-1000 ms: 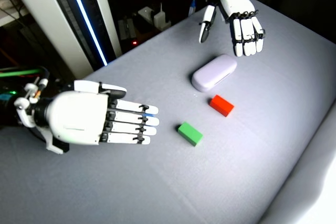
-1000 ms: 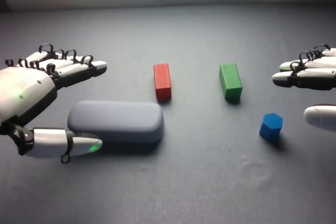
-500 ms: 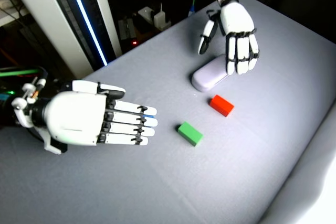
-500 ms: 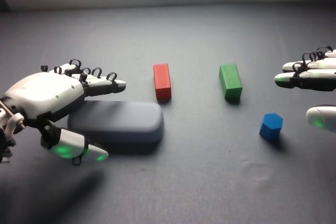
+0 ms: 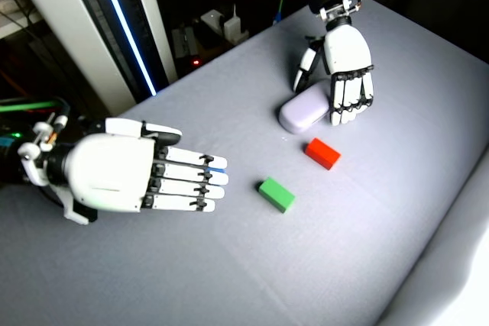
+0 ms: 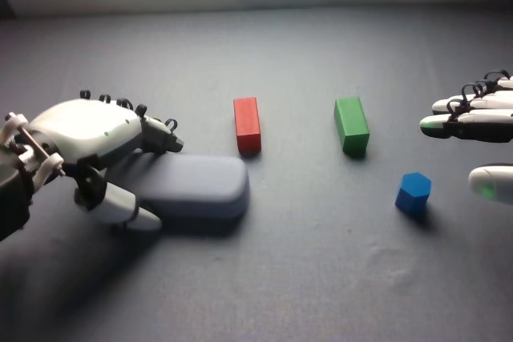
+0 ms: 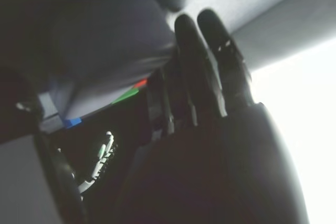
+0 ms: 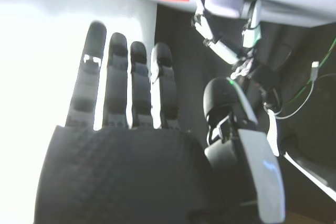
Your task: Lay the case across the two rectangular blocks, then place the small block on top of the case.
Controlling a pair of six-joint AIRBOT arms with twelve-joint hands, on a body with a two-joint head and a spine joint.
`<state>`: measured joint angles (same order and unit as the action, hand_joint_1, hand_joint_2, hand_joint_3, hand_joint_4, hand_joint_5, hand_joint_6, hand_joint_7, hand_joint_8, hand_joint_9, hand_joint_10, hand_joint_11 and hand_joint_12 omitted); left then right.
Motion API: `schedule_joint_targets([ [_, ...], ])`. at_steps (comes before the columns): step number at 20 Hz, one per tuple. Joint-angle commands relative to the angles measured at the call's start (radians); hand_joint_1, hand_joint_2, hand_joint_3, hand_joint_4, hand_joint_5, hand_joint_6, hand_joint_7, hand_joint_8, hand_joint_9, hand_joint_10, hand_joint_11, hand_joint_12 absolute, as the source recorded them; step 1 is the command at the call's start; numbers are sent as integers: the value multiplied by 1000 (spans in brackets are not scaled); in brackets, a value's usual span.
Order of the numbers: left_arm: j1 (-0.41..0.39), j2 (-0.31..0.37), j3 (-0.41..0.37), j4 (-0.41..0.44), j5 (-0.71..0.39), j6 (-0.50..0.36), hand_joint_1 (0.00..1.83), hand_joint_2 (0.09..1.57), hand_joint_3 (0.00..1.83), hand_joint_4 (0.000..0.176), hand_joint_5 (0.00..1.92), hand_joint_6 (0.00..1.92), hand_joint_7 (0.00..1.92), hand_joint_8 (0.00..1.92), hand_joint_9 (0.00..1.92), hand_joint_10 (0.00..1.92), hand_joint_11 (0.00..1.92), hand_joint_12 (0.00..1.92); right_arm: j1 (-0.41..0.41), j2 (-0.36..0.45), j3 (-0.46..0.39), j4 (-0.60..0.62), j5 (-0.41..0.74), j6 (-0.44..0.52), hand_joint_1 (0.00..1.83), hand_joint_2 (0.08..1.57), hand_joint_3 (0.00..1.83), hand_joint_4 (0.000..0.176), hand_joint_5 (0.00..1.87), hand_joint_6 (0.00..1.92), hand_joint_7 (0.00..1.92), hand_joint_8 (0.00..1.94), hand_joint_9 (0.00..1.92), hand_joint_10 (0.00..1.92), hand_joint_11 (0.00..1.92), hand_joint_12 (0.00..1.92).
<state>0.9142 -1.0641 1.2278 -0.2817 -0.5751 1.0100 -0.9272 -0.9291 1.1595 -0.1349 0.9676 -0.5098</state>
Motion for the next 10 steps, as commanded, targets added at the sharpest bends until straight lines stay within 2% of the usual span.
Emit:
schedule_joint_targets([
  [1,-2,-10,7,1,-52,13,1278,1026,3,0,1137,303,1090,804,1036,757,736,1433,3,6,-1,26,121,4,85,1473,0,13,362,2,274,1,325,4,125,778],
  [2,-3,-12,10,-5,-52,13,1267,1078,10,0,1053,644,1046,1046,1005,974,741,1561,3,5,-1,26,121,4,106,1475,0,8,367,2,274,1,329,3,123,792],
  [3,-3,-13,9,-9,-57,13,1268,1106,4,0,990,765,1020,1144,1008,1067,821,1573,2,5,-2,26,121,4,92,1469,0,8,367,1,269,0,327,2,115,795],
  [4,-3,-13,4,-13,-70,12,1264,1129,1,0,959,785,970,1245,943,1102,774,1598,1,5,-2,26,121,4,105,1471,0,8,362,1,267,0,327,1,116,809],
  [5,-3,-4,-11,-12,-100,8,1273,1110,0,0,995,738,1015,1166,965,1032,817,1484,-1,6,-3,26,121,4,108,1469,0,6,368,3,275,3,333,3,116,813],
  [6,-3,10,-29,-5,-135,-1,1273,1110,1,0,963,791,1036,1128,1017,1004,880,1464,-1,6,-3,26,121,4,127,1460,0,14,370,2,276,2,338,4,125,824],
  [7,-3,26,-47,14,-178,-27,1284,1084,0,0,1024,682,1099,1026,1109,924,967,1408,-2,6,-3,26,121,4,134,1460,0,10,376,4,284,5,354,9,151,838],
  [8,-3,41,-62,35,-222,-59,1290,1065,1,0,1052,654,1142,942,1160,852,1006,1376,-2,6,-3,26,121,4,140,1465,0,5,372,2,278,2,348,5,146,835],
  [9,-3,55,-76,49,-266,-79,1291,1044,0,0,1079,656,1213,780,1182,731,975,1349,-2,5,-3,26,121,4,138,1455,0,15,368,0,274,0,335,1,124,825],
  [10,-10,69,-93,59,-312,-83,1279,1038,0,0,1087,693,1231,703,1165,668,914,1384,-2,5,-3,26,121,4,129,1451,0,19,371,1,277,1,333,1,111,819],
])
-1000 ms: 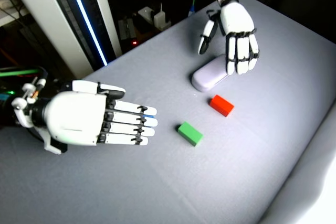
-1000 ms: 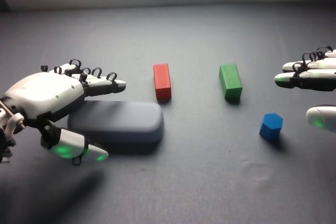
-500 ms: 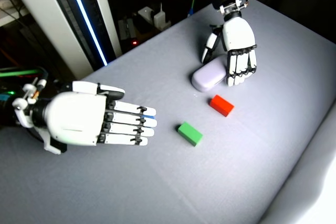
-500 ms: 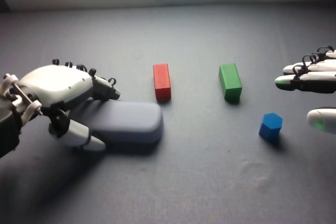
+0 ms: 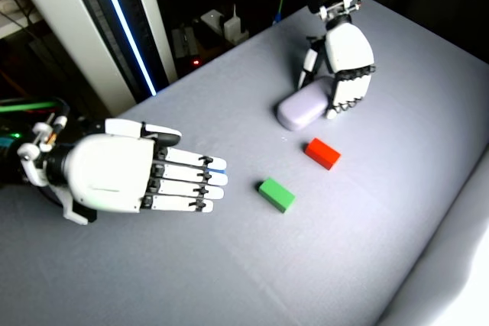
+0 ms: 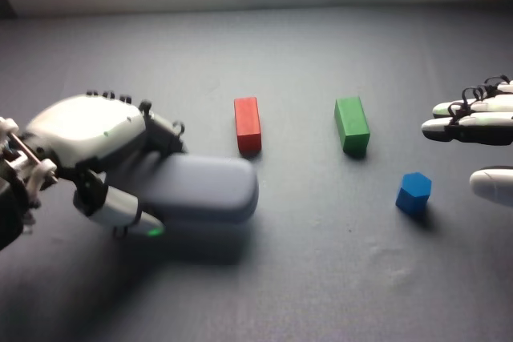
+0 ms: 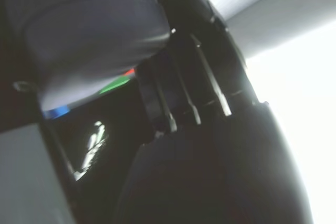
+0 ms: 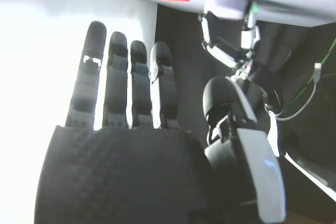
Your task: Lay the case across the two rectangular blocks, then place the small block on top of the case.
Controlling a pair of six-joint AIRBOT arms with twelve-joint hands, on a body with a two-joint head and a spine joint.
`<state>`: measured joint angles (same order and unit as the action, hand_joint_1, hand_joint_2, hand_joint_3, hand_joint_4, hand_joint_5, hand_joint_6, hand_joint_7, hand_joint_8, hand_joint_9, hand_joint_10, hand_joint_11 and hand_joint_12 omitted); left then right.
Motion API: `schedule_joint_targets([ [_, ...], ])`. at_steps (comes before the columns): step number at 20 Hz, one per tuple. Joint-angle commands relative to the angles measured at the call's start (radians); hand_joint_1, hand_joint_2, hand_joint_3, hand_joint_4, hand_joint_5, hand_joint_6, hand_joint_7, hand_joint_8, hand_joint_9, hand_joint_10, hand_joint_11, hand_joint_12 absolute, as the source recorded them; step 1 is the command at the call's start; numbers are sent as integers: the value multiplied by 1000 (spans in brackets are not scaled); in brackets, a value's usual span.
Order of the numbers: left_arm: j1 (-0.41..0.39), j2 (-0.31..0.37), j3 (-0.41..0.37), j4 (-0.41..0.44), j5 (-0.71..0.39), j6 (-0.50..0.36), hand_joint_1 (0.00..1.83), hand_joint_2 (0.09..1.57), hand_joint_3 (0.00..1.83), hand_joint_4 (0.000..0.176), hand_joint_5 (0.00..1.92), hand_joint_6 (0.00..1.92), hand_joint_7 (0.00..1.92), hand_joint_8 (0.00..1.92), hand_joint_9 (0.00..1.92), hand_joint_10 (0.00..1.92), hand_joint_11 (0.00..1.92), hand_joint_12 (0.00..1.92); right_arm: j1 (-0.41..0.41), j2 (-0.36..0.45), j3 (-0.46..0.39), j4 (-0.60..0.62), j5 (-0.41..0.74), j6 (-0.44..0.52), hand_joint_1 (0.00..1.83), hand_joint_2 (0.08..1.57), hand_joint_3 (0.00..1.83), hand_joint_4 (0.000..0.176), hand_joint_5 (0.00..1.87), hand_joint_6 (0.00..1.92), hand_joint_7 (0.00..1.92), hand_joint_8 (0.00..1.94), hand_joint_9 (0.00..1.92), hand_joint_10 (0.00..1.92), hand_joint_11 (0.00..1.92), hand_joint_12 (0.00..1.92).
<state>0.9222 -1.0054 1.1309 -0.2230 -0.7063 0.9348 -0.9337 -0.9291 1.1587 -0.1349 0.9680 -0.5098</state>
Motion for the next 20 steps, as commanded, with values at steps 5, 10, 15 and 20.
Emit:
schedule_joint_targets([
  [5,-80,13,-5,40,-253,-29,1277,1048,1,0,1115,609,1155,880,1122,753,894,1471,5,4,-1,28,121,4,81,1466,0,21,361,5,264,3,337,5,113,881],
  [10,-195,-88,73,42,-206,-29,1281,1014,1,0,1204,475,1254,662,1171,498,862,1232,3,2,2,38,124,4,44,1466,0,0,379,4,280,3,323,1,78,844],
  [15,-314,-214,192,46,-64,-29,1303,1042,0,0,1165,486,1161,846,952,944,672,1396,0,3,5,46,134,4,35,1481,4,0,366,0,277,0,318,1,80,835],
  [20,-371,-322,301,22,55,-19,1272,1045,0,0,1274,308,1075,993,926,704,523,1455,0,2,7,45,134,4,89,1481,0,0,354,0,278,0,330,2,106,798],
])
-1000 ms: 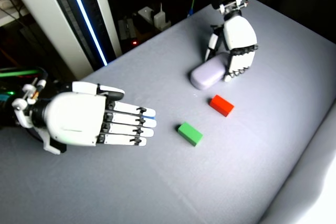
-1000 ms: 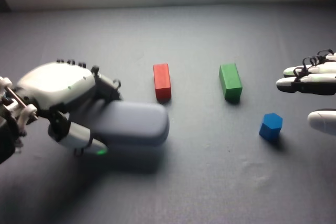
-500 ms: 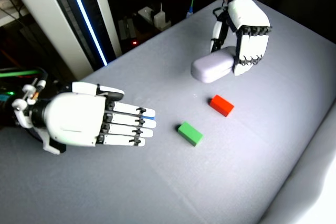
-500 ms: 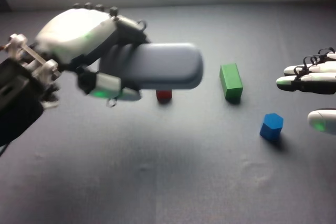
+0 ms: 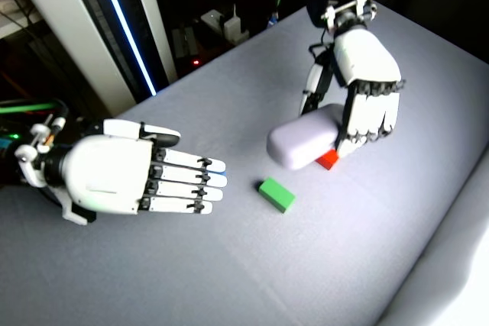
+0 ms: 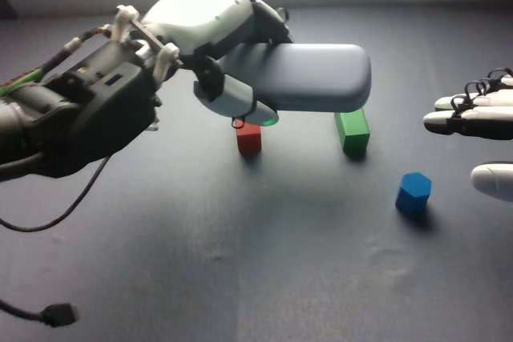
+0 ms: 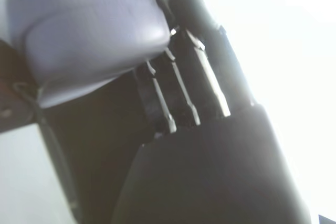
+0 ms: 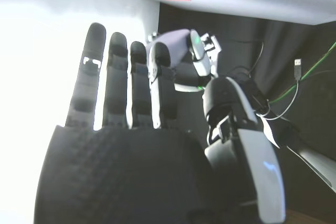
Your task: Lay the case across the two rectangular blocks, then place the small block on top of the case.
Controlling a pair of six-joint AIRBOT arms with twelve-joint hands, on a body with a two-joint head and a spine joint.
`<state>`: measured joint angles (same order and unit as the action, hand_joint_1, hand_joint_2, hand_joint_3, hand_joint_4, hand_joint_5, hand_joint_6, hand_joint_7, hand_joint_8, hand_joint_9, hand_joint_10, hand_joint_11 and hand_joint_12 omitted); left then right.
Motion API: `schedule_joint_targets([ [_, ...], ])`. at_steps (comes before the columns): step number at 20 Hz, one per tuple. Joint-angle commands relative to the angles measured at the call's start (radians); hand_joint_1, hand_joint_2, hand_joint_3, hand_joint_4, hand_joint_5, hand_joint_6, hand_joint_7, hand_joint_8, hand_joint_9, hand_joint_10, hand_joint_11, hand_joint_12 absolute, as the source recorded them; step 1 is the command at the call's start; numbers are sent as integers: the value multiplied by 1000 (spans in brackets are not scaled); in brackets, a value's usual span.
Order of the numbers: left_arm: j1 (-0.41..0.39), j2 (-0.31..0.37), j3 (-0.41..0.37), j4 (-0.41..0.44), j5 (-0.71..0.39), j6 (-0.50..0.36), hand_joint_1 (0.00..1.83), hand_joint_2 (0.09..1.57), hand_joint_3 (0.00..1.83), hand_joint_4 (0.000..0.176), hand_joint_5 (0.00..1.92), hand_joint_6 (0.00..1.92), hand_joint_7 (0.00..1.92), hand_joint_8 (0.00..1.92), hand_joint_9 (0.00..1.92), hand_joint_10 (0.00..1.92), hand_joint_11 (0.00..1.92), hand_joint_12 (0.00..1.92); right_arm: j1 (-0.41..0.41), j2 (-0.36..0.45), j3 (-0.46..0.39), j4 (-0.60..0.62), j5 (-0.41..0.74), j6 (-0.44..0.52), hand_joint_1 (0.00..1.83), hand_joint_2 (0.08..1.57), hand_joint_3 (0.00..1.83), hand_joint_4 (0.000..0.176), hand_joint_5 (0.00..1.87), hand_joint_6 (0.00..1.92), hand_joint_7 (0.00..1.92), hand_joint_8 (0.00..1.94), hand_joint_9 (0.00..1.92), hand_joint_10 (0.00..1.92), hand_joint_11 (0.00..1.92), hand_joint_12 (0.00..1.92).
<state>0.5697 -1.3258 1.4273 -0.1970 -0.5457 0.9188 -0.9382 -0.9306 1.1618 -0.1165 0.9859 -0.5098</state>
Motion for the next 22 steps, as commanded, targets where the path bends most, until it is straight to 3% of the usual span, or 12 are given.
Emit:
schedule_joint_targets([
  [1,-21,-10,14,-9,-97,0,1271,1040,0,0,1245,379,1116,912,1015,582,633,1353,4,2,5,27,116,4,84,1477,0,1,343,0,264,0,321,0,100,793],
  [2,-25,-27,34,-22,-73,7,1262,1038,7,0,1208,485,1114,879,1032,453,606,1276,4,1,6,27,116,4,81,1475,0,6,345,2,262,0,317,0,92,788],
  [6,-29,-72,82,-38,-16,8,1280,1032,0,0,1242,369,1149,874,1172,396,771,1246,2,-1,8,26,116,4,93,1477,0,7,347,1,263,0,323,1,125,752],
  [7,-29,-79,90,-41,-6,9,1374,1024,0,0,1274,278,1197,656,1091,917,789,1120,2,-1,8,26,116,4,100,1479,1,10,343,0,260,0,316,0,125,742],
  [9,-29,-92,108,-53,13,13,1274,1032,0,0,1223,444,1158,808,1107,413,806,1006,2,-1,8,26,116,4,97,1477,0,8,340,1,258,2,312,2,123,739],
  [13,-23,-104,118,-75,27,25,1280,1032,1,0,1185,470,1178,821,1224,162,766,1068,0,-1,8,26,116,4,107,1480,1,13,339,1,262,2,322,5,139,745],
  [15,-22,-108,121,-75,31,26,1281,1054,0,0,1146,486,1114,971,1144,119,651,1250,0,-2,8,26,116,4,101,1477,0,39,329,0,262,2,325,5,146,748],
  [16,-23,-109,122,-75,33,26,1145,990,0,0,977,159,958,538,1074,107,510,1434,0,-2,8,26,116,4,108,1485,3,30,328,0,257,0,319,2,135,743],
  [17,-23,-109,123,-76,34,26,1096,965,0,0,943,44,981,270,1035,129,477,1480,0,-2,8,26,116,4,130,1484,0,34,332,1,257,0,321,2,131,747],
  [19,-23,-109,123,-76,35,27,982,927,0,0,835,1,949,69,825,483,442,1477,0,-2,8,26,116,4,130,1489,1,19,337,1,269,2,337,4,145,743],
  [20,-22,-109,123,-78,36,29,944,923,0,0,778,0,902,29,710,616,389,1434,0,-2,8,26,116,4,118,1490,1,36,326,0,257,1,332,1,148,731],
  [22,-21,-109,123,-78,38,31,925,917,0,0,714,0,840,2,657,613,395,1352,0,-2,8,26,116,4,136,1492,0,20,336,4,260,3,323,3,152,691],
])
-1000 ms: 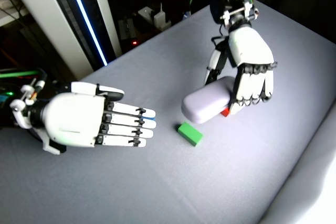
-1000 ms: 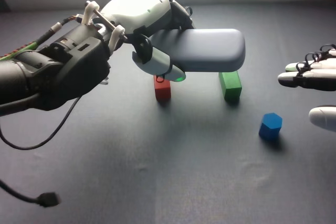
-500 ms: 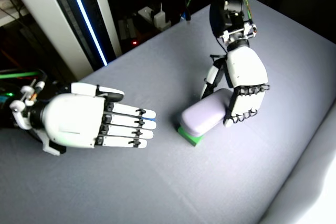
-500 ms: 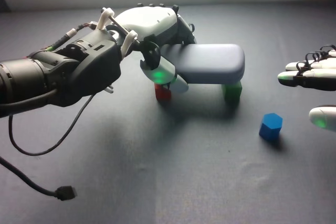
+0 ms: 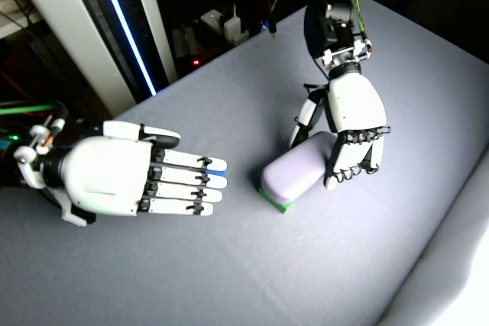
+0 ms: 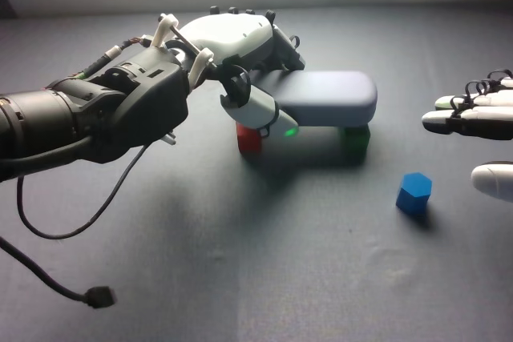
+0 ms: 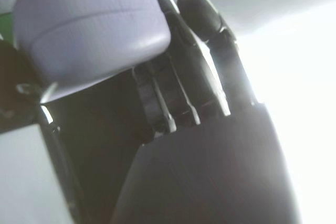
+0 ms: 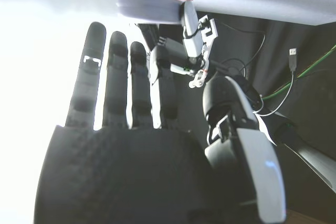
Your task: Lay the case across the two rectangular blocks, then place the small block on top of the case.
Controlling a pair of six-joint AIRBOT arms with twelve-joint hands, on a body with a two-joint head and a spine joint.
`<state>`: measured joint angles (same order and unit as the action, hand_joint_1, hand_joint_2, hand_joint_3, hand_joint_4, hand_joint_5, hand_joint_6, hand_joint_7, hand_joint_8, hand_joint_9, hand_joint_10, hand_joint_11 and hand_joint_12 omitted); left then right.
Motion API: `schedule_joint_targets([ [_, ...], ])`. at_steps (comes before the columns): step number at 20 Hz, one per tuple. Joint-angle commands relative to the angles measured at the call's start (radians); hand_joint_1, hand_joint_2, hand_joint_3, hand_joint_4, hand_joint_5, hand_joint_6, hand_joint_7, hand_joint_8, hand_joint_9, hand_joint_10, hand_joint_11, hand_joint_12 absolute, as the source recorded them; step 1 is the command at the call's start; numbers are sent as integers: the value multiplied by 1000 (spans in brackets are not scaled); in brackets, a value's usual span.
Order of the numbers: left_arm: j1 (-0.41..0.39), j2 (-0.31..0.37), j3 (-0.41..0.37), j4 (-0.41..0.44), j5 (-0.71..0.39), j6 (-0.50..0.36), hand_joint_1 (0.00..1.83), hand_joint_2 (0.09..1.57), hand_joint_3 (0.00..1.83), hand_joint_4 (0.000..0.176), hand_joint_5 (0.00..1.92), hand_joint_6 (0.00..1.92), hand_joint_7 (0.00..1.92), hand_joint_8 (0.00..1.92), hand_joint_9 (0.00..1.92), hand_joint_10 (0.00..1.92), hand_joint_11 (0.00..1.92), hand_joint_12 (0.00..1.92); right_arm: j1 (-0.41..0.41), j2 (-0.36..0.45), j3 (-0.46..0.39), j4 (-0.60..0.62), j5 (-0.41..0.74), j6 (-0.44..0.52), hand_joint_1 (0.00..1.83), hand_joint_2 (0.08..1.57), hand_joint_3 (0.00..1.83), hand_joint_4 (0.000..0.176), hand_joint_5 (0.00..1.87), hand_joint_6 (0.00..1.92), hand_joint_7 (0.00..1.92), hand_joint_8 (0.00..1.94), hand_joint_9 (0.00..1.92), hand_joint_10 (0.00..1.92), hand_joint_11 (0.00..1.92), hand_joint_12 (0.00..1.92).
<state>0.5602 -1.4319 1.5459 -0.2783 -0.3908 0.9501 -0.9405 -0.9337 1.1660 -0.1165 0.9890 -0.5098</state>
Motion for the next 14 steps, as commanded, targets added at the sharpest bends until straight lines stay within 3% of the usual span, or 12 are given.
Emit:
schedule_joint_targets([
  [1,-12,-3,4,3,-117,0,910,917,0,0,692,0,819,0,658,574,397,1322,2,1,4,26,113,4,121,1493,1,14,335,2,256,1,312,0,137,685],
  [4,-13,-3,3,3,-117,1,939,924,0,0,616,0,745,0,651,414,326,1255,2,1,4,26,113,4,166,1487,0,0,346,2,276,3,321,3,144,670],
  [6,-10,5,-7,3,-125,1,1000,896,1,0,576,0,683,0,657,193,299,1080,2,1,4,26,113,4,177,1488,0,0,354,4,286,5,336,7,163,667],
  [8,-1,26,-36,3,-158,1,1029,896,0,28,494,0,605,0,613,85,187,1086,2,1,4,26,113,4,220,1484,0,0,356,2,291,2,349,6,180,665],
  [10,13,65,-85,12,-214,1,996,875,0,39,451,0,588,2,643,68,211,1182,2,1,2,26,113,5,256,1467,0,0,355,1,295,3,345,4,174,664],
  [11,20,90,-119,23,-253,1,935,874,0,65,426,0,566,0,646,50,229,1159,2,1,2,26,113,5,284,1449,0,0,372,5,297,2,347,3,181,664],
  [12,29,119,-157,38,-294,1,926,879,0,78,401,0,535,0,627,29,169,1205,2,1,2,23,113,6,329,1432,0,0,381,5,307,4,357,5,192,679],
  [13,38,147,-193,55,-331,1,959,869,0,64,412,1,541,2,639,25,159,1269,2,2,2,20,113,7,390,1405,0,0,397,1,343,0,379,3,165,762],
  [14,48,182,-235,79,-379,1,1008,866,0,33,435,2,552,3,645,23,126,1355,2,4,3,14,113,8,456,1386,1,0,406,0,368,0,389,2,126,836],
])
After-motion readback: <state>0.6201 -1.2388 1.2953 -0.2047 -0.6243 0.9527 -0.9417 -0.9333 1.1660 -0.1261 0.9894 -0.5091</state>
